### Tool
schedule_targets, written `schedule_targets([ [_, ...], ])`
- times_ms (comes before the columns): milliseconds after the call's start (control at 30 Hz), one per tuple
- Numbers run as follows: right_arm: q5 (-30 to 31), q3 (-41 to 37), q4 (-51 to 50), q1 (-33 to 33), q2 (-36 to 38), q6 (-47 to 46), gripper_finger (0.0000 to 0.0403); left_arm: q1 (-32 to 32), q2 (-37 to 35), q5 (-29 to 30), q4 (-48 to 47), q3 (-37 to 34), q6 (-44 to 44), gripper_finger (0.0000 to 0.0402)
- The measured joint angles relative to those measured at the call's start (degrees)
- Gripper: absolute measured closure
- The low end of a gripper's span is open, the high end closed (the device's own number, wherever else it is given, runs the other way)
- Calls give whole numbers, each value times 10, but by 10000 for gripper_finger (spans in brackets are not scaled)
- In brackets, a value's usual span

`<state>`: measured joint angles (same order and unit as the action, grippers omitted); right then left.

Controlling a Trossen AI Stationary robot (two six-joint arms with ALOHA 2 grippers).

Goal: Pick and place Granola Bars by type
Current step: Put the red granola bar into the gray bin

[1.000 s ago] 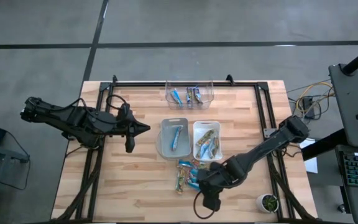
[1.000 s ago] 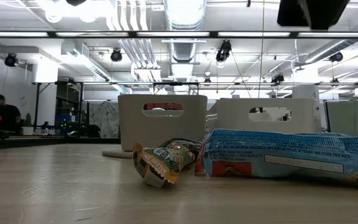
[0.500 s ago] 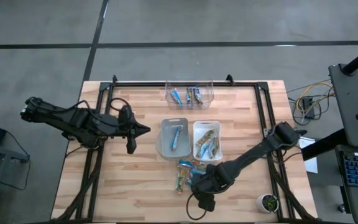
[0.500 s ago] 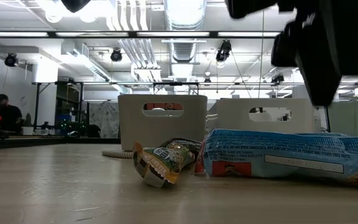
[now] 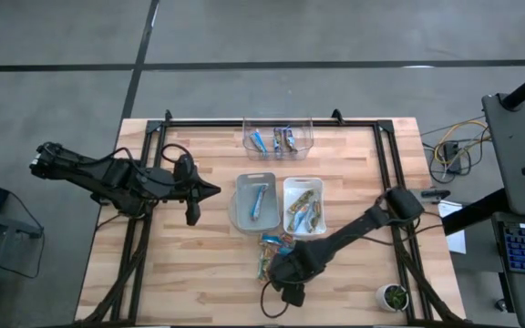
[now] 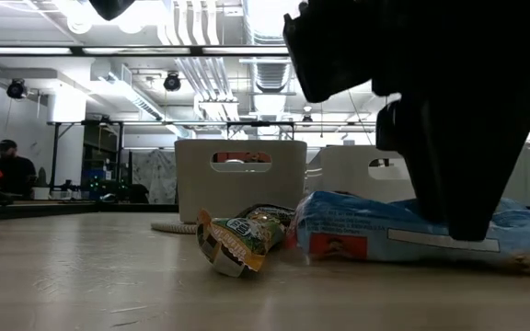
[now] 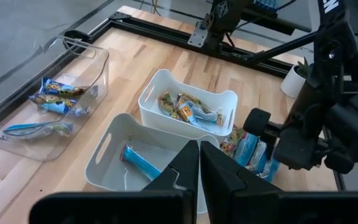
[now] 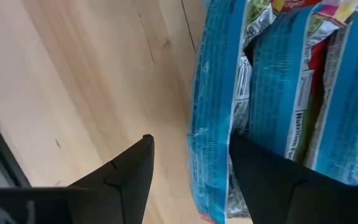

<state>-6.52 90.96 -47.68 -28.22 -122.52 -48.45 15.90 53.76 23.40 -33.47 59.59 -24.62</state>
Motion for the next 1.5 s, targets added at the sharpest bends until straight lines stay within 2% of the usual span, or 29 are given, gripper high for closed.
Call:
schedule_targets([
  [533, 7, 1, -1, 7, -12, -6, 206, 0, 0, -2, 0, 0, 0, 402],
  [633, 9, 0, -2, 9, -12, -7, 230, 0, 0, -2, 0, 0, 0, 402],
  [900, 11, -1, -2, 10, -12, -5, 330, 0, 0, -2, 0, 0, 0, 402],
  [1033, 9, -1, -1, 9, -12, -5, 365, 0, 0, -2, 0, 0, 0, 402],
  [1200, 8, -1, -1, 9, -12, -6, 382, 0, 0, -2, 0, 0, 0, 402],
  [1500, 4, 29, -7, 8, 3, -6, 385, 0, -1, -2, 0, 0, 0, 402],
])
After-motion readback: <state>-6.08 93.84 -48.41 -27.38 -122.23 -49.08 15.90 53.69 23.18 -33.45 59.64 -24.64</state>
